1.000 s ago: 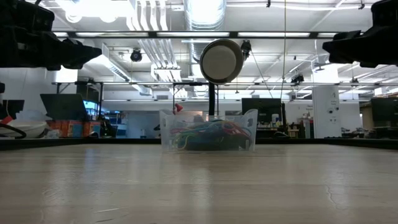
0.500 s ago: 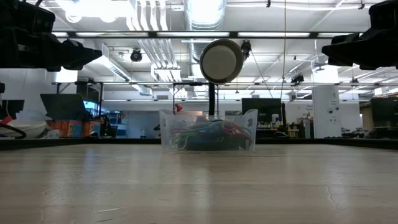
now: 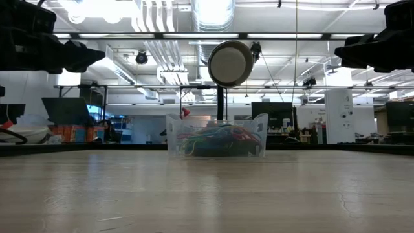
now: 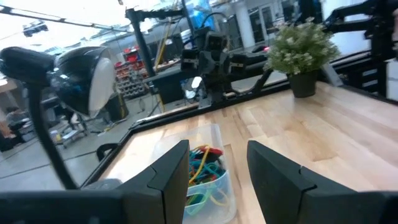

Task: Pick and place rubber bands into bin
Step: Return to Home Position

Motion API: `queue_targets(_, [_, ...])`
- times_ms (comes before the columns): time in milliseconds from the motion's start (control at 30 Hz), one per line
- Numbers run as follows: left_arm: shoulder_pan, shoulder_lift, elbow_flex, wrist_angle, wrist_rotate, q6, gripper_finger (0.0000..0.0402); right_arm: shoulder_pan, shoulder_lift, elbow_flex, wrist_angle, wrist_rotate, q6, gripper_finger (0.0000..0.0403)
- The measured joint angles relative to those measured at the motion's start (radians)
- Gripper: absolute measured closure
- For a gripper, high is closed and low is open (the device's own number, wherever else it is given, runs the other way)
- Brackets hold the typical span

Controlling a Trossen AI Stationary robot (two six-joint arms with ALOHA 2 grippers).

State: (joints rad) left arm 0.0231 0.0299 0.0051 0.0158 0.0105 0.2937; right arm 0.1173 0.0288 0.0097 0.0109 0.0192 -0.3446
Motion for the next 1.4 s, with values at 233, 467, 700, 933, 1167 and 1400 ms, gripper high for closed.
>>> queue_targets(233, [0.000, 0.021, 0.000, 0.005, 0.044, -0.001, 0.0256, 0.000, 0.000, 0.000, 0.000, 0.000, 0.003, 0.0335])
queue_targets(467, [0.000, 0.060, 0.000, 0.005, 0.049, -0.001, 0.0256, 0.000, 0.000, 0.000, 0.000, 0.002, 0.000, 0.0335])
queue_targets(700, [0.000, 0.085, 0.000, 0.015, 0.058, -0.003, 0.0256, 0.000, 0.000, 0.000, 0.009, 0.009, 0.028, 0.0335])
queue_targets(933, [0.000, 0.036, 0.000, 0.018, 0.057, -0.001, 0.0256, 0.000, -0.002, 0.000, 0.021, 0.047, 0.062, 0.0335])
queue_targets(1167, [0.000, 0.000, 0.000, 0.010, 0.054, -0.001, 0.0256, -0.001, -0.002, 0.000, 0.021, 0.062, 0.072, 0.0335])
queue_targets(1400, [0.000, 0.011, 0.000, 0.013, 0.064, -0.027, 0.0256, 0.000, -0.002, 0.000, 0.021, 0.062, 0.086, 0.0335])
